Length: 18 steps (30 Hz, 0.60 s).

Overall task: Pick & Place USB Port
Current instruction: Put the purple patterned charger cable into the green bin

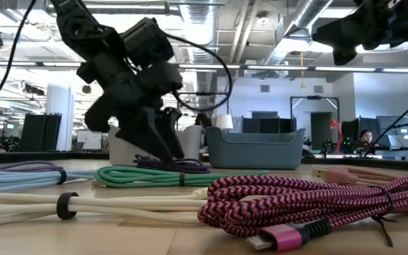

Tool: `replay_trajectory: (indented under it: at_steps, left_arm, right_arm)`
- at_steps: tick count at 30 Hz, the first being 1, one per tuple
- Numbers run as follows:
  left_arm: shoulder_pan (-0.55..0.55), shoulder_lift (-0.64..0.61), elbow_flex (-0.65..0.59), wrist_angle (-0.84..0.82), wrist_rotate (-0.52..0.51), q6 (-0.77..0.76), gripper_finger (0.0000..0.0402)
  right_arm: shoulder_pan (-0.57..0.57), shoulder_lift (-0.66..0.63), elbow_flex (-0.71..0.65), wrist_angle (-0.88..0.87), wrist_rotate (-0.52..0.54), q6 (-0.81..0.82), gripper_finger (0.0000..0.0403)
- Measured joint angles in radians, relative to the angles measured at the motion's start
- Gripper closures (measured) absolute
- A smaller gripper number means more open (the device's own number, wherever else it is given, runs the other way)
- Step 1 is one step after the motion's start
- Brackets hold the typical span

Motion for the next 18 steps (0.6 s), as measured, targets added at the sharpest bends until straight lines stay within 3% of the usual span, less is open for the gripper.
replay_trajectory:
  at_steps: [5,11,18]
  left_arm:
    - [0.002,0.04,0.0,0.012,-0.075,0.003,0.0224]
    - [0.0,0.052,0.003,0.022,-0.082,0.003,0.0249]
    - [0.001,0.037,-0.001,0.021,-0.088,0.0,0.0371]
  right_arm:
    - [0.002,0.0,0.0,0.0,0.0,0.0,0.0328]
    - [0.002,0.0,0.0,-0.001,0.0,0.0,0.0328]
    - [0.002,0.001,0.0,-0.002,0.0,0.0,0.0328]
